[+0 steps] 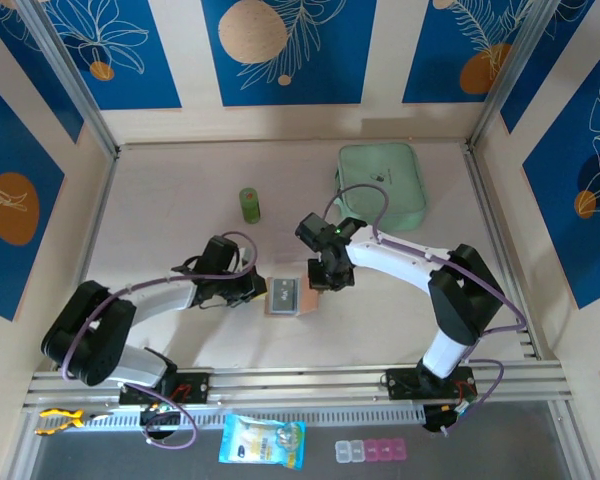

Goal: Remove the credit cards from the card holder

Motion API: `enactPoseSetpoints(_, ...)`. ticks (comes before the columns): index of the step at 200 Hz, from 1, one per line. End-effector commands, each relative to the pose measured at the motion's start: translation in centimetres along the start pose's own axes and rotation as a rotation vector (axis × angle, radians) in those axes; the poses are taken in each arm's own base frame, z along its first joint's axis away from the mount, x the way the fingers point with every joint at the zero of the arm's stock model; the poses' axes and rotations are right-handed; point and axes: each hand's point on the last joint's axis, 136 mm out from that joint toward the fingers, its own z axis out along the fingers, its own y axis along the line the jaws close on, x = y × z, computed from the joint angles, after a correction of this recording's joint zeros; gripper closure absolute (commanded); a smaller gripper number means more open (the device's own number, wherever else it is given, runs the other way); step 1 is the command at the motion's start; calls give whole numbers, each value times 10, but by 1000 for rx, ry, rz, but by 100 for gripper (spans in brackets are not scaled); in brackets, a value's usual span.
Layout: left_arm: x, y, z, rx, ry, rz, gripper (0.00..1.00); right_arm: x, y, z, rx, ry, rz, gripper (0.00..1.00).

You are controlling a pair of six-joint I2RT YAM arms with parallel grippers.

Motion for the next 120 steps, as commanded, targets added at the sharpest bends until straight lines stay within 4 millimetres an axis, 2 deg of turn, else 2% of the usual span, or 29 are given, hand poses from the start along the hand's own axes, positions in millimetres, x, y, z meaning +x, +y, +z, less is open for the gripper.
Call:
enactPoseSetpoints(1, 6, 2, 6, 8, 24, -2, 100, 4, -13, 6, 44, 8, -1, 90)
enactPoseSetpoints(46, 12, 16, 13, -26, 45, -23, 100, 4, -20, 22, 82, 17, -7, 89)
enactPoseSetpoints(120, 21, 23, 19, -42, 69, -35, 100, -4, -20, 40, 135, 14, -36, 81)
